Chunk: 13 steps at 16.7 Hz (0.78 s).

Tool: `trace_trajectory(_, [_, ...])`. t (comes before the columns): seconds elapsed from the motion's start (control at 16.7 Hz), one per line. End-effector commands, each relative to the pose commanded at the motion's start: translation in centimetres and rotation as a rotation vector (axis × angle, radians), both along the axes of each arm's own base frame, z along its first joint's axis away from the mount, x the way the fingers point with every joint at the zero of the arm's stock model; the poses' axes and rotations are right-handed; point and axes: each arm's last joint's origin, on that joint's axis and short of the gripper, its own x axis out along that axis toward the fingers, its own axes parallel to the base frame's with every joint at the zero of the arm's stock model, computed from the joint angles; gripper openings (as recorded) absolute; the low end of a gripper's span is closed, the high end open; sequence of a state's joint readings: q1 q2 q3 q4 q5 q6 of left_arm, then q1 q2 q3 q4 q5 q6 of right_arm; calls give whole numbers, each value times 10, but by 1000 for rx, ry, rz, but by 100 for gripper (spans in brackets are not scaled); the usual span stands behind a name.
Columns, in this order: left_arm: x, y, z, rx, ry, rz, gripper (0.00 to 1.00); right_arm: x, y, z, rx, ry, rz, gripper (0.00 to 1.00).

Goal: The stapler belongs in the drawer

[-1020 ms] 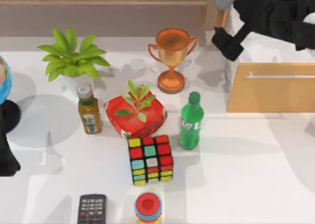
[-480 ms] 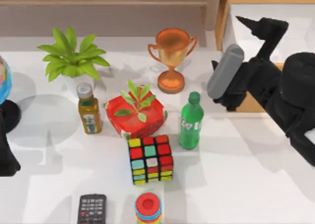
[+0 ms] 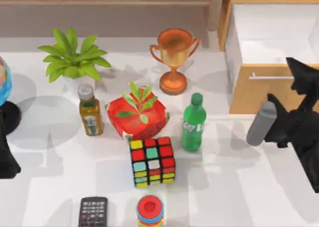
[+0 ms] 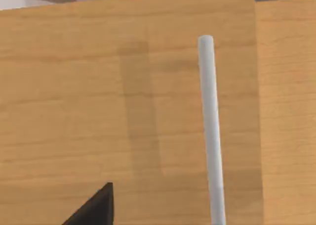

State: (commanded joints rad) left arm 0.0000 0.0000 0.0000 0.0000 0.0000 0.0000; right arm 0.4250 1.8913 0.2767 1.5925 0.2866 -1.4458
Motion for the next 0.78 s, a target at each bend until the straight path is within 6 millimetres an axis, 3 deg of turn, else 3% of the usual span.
trace_trajectory(0.3, [0, 0, 0, 0, 0, 0, 100, -8, -26, -10, -97, -24, -158, 100])
trace_trajectory(0.78, [0, 0, 0, 0, 0, 0, 100, -3, -26, -11, -103, -24, -167, 100])
